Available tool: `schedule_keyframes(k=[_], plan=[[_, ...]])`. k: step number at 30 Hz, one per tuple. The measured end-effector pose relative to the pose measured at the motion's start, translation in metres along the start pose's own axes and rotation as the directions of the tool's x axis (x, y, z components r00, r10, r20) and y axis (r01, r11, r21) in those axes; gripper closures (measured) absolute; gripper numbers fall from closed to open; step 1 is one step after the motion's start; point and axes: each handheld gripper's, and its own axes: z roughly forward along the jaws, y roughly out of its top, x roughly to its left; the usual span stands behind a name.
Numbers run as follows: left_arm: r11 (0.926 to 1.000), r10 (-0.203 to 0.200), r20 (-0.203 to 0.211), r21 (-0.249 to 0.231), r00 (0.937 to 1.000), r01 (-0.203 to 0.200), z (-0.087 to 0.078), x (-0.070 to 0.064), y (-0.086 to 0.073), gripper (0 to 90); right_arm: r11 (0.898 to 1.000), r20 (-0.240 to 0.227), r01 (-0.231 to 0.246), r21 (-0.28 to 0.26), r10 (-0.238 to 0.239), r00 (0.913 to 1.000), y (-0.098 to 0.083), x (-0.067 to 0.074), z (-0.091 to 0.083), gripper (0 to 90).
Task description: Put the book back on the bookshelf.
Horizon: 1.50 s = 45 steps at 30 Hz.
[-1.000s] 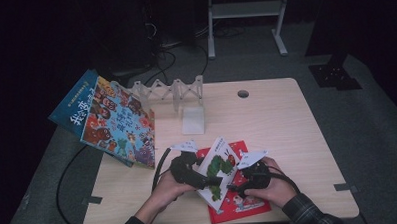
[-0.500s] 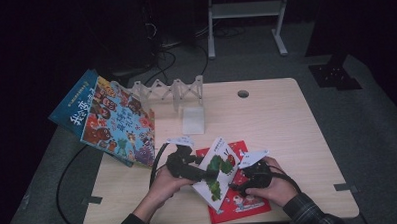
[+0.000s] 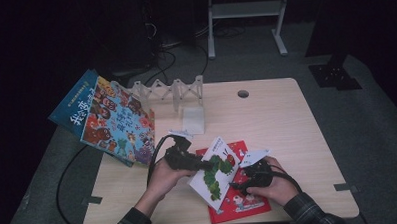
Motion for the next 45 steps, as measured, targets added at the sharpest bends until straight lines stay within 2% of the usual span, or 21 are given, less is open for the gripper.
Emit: schedule_keyframes(k=[4,10,15,19,22,24,28,29,34,36,41,45], plan=[[0.9996,0.012,-0.033,0.026,0.9994,-0.011,0.001,-0.002,0.002,61.0,1.0,0.001,0.0,0.0,0.0,1.0,0.0,0.0,0.0,18.3],[0.9992,0.017,-0.046,0.036,0.9988,-0.015,0.001,-0.003,0.004,65.4,1.0,-0.001,0.0,-0.002,0.0,1.0,0.0,-0.001,-0.001,19.0],[0.9994,0.004,-0.042,0.034,0.9991,-0.002,0.002,-0.004,0.005,66.3,0.998,0.018,-0.046,-0.04,0.046,0.9988,0.0,-0.012,-0.012,19.2],[0.9992,-0.013,-0.036,0.036,0.9993,0.014,0.003,-0.003,0.006,67.3,0.991,0.057,-0.106,-0.083,0.111,0.9921,-0.007,-0.031,-0.024,19.3],[0.9991,-0.02,-0.033,0.036,0.9993,0.021,0.003,-0.003,0.007,67.9,0.984,0.106,-0.152,-0.094,0.162,0.9812,-0.016,-0.049,-0.031,19.2],[0.9989,-0.023,-0.03,0.04,0.9993,0.024,0.004,-0.003,0.008,68.4,0.976,0.145,-0.191,-0.104,0.205,0.968,-0.023,-0.061,-0.035,19.1],[0.9989,-0.023,-0.03,0.04,0.9993,0.024,0.005,-0.005,0.01,69.2,0.96,0.225,-0.259,-0.105,0.276,0.9345,-0.037,-0.086,-0.039,19.0],[0.9989,-0.024,-0.029,0.039,0.9993,0.025,0.005,-0.005,0.011,69.4,0.955,0.246,-0.278,-0.103,0.295,0.9234,-0.04,-0.091,-0.039,19.0],[0.9992,-0.016,-0.026,0.037,0.9995,0.017,0.003,-0.007,0.012,71.0,0.941,0.321,-0.326,-0.092,0.338,0.8845,-0.053,-0.109,-0.038,19.3],[0.9994,-0.013,-0.027,0.032,0.9996,0.014,0.0,-0.008,0.013,72.0,0.938,0.333,-0.334,-0.089,0.344,0.8778,-0.056,-0.113,-0.037,17.8],[0.9998,0.006,-0.024,0.018,0.9997,-0.006,-0.007,-0.01,0.015,75.9,0.932,0.337,-0.346,-0.106,0.361,0.8696,-0.059,-0.115,-0.037,16.3],[0.999,0.038,-0.055,0.025,0.9978,-0.037,-0.012,-0.013,0.016,76.8,0.929,0.343,-0.351,-0.116,0.37,0.8636,-0.059,-0.115,-0.036,15.3]])
